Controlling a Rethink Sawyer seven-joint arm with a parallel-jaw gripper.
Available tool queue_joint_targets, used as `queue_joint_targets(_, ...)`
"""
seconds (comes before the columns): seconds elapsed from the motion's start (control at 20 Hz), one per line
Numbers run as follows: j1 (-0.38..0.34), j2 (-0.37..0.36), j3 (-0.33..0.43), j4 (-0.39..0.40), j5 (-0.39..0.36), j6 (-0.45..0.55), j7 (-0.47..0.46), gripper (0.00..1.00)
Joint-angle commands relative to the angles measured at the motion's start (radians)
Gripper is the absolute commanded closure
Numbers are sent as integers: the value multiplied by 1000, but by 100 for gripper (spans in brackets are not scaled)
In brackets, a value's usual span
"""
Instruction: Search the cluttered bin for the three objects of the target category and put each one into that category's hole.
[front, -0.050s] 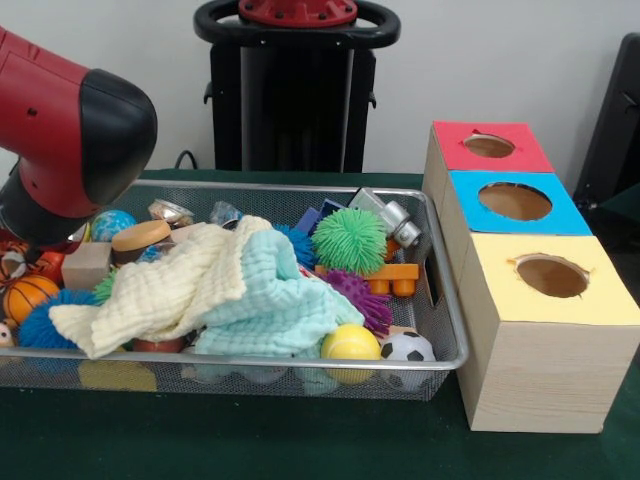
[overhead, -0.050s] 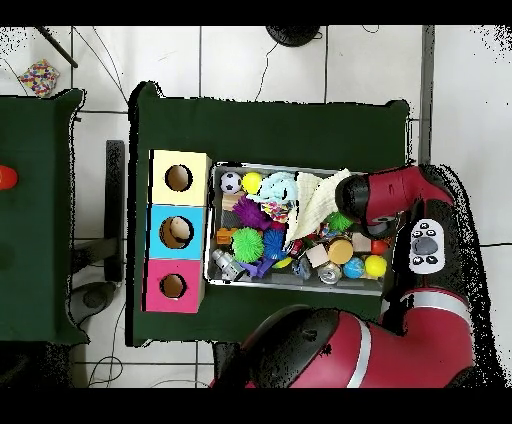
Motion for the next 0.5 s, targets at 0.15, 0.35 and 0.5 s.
queue_joint_targets(0.15,-34,41,52,44,-9,-54,-164,100)
queue_joint_targets(0.35,-36,39,56,48,-4,-54,-169,100)
queue_joint_targets(0.5,-38,40,60,47,-2,-52,-178,100)
